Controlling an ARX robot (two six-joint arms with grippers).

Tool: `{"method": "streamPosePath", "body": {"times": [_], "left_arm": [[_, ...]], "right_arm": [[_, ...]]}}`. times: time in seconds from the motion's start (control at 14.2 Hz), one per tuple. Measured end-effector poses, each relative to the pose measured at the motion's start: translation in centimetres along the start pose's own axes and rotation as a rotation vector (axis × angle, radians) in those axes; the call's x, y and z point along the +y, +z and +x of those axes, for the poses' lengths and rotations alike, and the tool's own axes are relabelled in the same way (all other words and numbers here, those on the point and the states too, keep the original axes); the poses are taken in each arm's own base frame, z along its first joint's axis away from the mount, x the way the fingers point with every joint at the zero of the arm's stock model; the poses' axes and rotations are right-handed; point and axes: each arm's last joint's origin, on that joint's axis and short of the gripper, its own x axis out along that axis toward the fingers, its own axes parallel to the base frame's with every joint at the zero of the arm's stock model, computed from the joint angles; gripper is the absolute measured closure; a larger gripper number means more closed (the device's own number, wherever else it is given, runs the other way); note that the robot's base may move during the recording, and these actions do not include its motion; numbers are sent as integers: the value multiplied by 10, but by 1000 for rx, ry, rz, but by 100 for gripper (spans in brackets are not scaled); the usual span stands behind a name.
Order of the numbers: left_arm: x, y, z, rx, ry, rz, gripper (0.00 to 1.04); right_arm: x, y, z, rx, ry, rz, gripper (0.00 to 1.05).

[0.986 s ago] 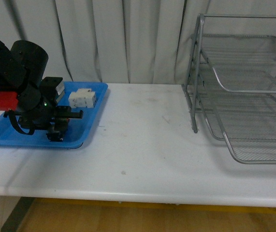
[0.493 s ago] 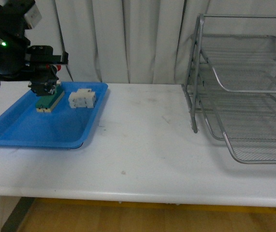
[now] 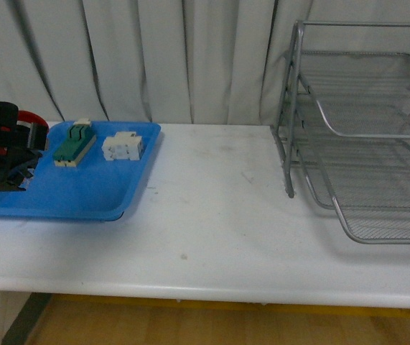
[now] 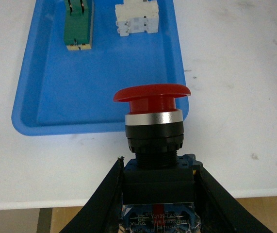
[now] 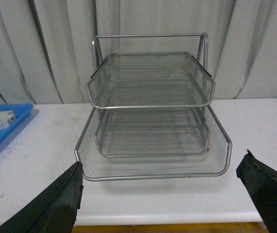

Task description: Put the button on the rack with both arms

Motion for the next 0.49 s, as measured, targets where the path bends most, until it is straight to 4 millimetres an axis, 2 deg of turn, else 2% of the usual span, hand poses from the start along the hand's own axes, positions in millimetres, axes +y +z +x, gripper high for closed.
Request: {"method": "streamPosePath", "body": {"times": [0.49], "left_arm": [[-12, 0, -1, 2, -6, 27, 70]], "right_arm": [[0, 0, 0, 0, 0, 0, 6]]}}
